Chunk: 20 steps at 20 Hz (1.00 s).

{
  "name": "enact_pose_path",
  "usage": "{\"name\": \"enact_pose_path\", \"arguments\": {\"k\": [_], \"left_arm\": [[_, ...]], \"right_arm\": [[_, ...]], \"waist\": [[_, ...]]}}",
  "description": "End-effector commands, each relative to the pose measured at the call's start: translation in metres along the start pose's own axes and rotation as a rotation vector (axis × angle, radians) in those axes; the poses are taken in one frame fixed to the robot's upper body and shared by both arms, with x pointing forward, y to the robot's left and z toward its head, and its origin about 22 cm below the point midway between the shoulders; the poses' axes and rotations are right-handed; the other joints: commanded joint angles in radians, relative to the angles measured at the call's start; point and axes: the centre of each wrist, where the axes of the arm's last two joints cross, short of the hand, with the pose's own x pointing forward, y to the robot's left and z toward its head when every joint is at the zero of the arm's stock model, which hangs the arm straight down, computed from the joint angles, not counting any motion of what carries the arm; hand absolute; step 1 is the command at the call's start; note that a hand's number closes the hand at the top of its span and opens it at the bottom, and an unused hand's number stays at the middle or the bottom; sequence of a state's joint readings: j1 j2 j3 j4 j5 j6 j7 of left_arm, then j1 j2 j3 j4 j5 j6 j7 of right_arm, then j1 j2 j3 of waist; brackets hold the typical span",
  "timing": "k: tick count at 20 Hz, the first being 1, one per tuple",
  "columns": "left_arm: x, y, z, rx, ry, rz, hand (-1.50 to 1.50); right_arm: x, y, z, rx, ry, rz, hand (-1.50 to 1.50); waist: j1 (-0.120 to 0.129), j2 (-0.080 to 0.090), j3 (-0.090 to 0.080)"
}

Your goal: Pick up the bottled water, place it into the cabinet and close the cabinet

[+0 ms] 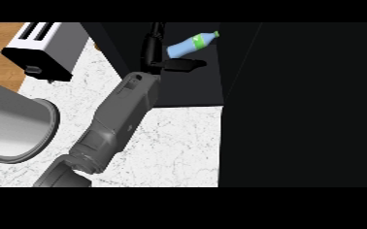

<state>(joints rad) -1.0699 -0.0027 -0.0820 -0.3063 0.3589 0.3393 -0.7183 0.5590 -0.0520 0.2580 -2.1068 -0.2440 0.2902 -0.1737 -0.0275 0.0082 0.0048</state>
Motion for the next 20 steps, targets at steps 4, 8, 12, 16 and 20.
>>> {"name": "enact_pose_path", "arguments": {"k": [4, 8, 12, 16, 20], "left_arm": [[-0.016, 0.041, 0.019, 0.045, -0.004, 0.081, -1.5], [-0.021, 0.022, 0.047, 0.002, 0.018, 0.132, -1.5], [-0.015, 0.03, 0.063, -0.035, 0.041, 0.19, -1.5], [0.006, 0.035, 0.074, -0.041, 0.03, 0.273, -1.5], [0.035, 0.021, 0.106, -0.048, 0.003, 0.31, -1.5]], "right_arm": [[0.001, 0.004, 0.001, -0.01, 0.014, 0.009, -1.5], [-0.006, -0.007, 0.0, -0.047, 0.0, 0.003, -1.5], [0.009, 0.004, 0.004, -0.033, 0.016, 0.016, -1.5], [0.021, 0.002, 0.012, -0.045, 0.008, 0.016, -1.5], [0.014, 0.006, 0.011, -0.02, 0.022, 0.01, -1.5]], "waist": [[0.049, -0.019, -0.005], [0.067, -0.023, -0.004], [0.07, -0.025, -0.005], [0.084, -0.031, -0.005], [0.08, -0.03, -0.004]]}}
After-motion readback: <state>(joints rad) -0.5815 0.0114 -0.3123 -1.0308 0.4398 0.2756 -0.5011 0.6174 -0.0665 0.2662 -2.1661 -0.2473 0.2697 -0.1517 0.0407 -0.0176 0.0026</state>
